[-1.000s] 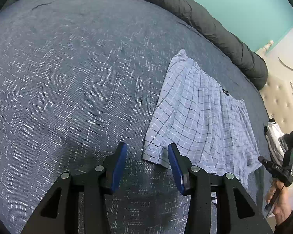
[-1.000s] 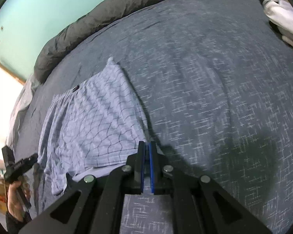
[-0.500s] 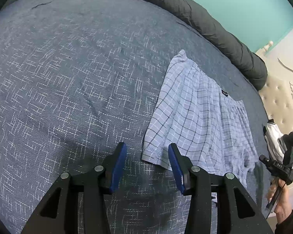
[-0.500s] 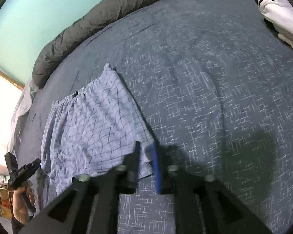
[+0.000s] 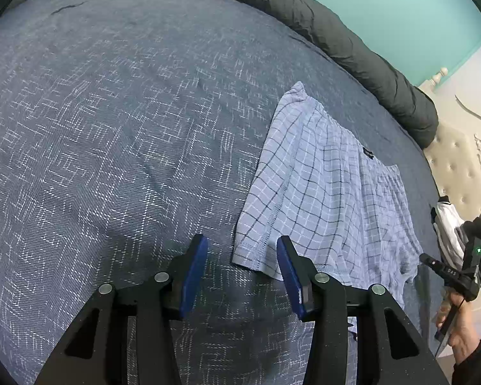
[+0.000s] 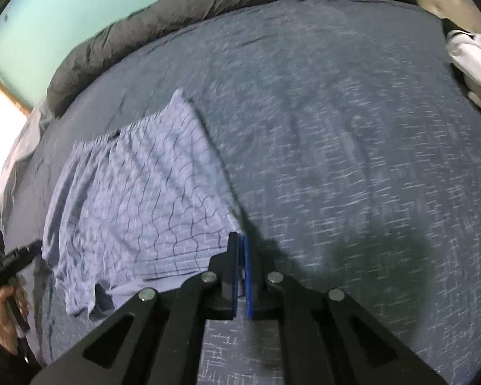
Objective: Fold clothes
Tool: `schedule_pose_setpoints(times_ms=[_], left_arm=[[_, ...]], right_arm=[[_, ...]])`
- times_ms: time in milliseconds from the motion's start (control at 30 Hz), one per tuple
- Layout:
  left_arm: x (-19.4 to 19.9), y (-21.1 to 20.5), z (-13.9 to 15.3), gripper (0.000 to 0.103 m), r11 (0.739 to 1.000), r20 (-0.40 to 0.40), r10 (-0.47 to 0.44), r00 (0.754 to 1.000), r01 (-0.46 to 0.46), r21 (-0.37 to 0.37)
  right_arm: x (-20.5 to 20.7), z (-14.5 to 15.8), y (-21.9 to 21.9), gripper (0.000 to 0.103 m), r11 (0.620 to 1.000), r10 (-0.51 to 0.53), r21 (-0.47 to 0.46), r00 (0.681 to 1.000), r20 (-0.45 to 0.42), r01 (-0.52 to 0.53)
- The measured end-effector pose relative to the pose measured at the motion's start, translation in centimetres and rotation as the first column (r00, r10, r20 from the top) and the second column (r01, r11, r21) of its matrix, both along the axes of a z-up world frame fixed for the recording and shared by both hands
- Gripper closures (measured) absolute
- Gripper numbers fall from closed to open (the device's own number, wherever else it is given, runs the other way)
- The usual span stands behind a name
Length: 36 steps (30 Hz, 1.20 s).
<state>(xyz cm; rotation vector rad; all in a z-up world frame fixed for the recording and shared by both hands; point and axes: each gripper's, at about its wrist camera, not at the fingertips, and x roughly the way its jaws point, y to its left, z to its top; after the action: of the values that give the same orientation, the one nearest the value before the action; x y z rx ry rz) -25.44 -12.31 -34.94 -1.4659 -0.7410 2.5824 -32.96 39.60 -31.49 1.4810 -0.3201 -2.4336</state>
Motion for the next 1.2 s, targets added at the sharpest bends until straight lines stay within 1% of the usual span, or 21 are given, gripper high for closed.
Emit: schedule_pose_setpoints(times_ms=[67, 133, 333, 533, 633, 700, 767, 800, 833, 867, 900, 933, 967, 1000, 1100, 1200], left_arm=[[0.0, 0.0, 0.0, 0.054, 1.0, 0.0, 0.001, 1.0, -0.001, 0.0], [0.1, 0.0, 0.1, 0.054, 1.0, -0.002, 0.003, 1.0, -0.003, 0.002], [0.1, -0.1, 0.0, 0.054, 1.0, 0.004, 0.003, 1.0, -0.003, 0.006], [-0.1, -0.2, 0.0, 0.054, 1.0, 0.003, -0.003, 1.0, 0.003, 0.026], [-0.4, -0.1, 0.0, 0.054, 1.0, -0.002, -0.008, 1.0, 0.008, 0.025], [-0.6, 0.0, -0.1, 0.054, 1.0, -0.004, -0.009, 1.0, 0.009, 0.023], [-0.8, -0.1, -0.3, 0.055, 1.0, 0.001, -0.009, 1.0, 0.009, 0.022], [-0.9, -0.1, -0.4, 0.056, 1.0, 0.002, -0.011, 1.0, 0.011, 0.02], [-1.0, 0.0, -0.5, 0.061, 1.0, 0.001, -0.016, 1.0, 0.016, 0.009], [-1.1, 0.2, -0.5, 0.072, 1.0, 0.0, -0.021, 1.0, 0.021, 0.0], [-1.2, 0.2, -0.6, 0.079, 1.0, 0.003, -0.026, 1.0, 0.026, 0.0], [-1.3, 0.3, -0.8, 0.091, 1.0, 0.005, -0.03, 1.0, 0.03, 0.001], [-1.3, 0.4, -0.8, 0.096, 0.999, 0.004, -0.035, 0.999, 0.035, 0.008], [-1.4, 0.5, -0.8, 0.098, 0.999, 0.002, -0.04, 0.999, 0.04, 0.013], [-1.2, 0.6, 0.0, 0.1, 0.999, -0.019, -0.044, 0.999, 0.044, -0.01], [-0.7, -0.3, 2.0, 0.1, 1.0, -0.072, -0.012, 0.997, 0.009, -0.029]], right_arm=[[0.2, 0.4, 1.1, 0.101, 0.999, -0.034, -0.025, 0.999, -0.015, 0.034], [0.1, 0.3, 2.2, 0.101, 0.996, -0.067, -0.058, 0.998, -0.01, 0.066], [-0.2, -1.1, 4.1, 0.101, 0.989, -0.121, -0.08, 0.992, 0.037, 0.123], [-0.3, -1.2, 4.3, 0.101, 0.989, -0.126, -0.078, 0.992, 0.025, 0.128], [0.1, -1.1, 4.0, 0.1, 0.988, -0.112, -0.104, 0.994, 0.014, 0.113], [0.3, -0.8, 4.6, 0.1, 0.986, -0.132, -0.108, 0.991, -0.005, 0.13], [0.8, -1.0, 4.7, 0.099, 0.98, -0.131, -0.151, 0.991, -0.017, 0.127], [0.9, -0.9, 4.7, 0.099, 0.983, -0.122, -0.139, 0.992, -0.02, 0.118], [1.0, -0.9, 4.6, 0.099, 0.986, -0.114, -0.126, 0.993, -0.023, 0.11], [1.0, -1.1, 4.5, 0.099, 0.986, -0.106, -0.13, 0.994, -0.022, 0.102], [1.0, -1.2, 4.5, 0.099, 0.986, -0.106, -0.134, 0.994, -0.019, 0.103], [1.0, -1.4, 4.5, 0.099, 0.985, -0.107, -0.138, 0.994, -0.016, 0.104], [0.9, -1.5, 4.4, 0.099, 0.985, -0.106, -0.142, 0.994, -0.014, 0.103], [0.8, -1.7, 4.3, 0.099, 0.984, -0.105, -0.145, 0.994, -0.012, 0.102], [0.3, -2.2, 3.4, 0.099, 0.988, -0.091, -0.13, 0.996, -0.007, 0.089], [0.3, -2.0, 3.4, 0.099, 0.991, -0.079, -0.108, 0.997, -0.013, 0.077]])
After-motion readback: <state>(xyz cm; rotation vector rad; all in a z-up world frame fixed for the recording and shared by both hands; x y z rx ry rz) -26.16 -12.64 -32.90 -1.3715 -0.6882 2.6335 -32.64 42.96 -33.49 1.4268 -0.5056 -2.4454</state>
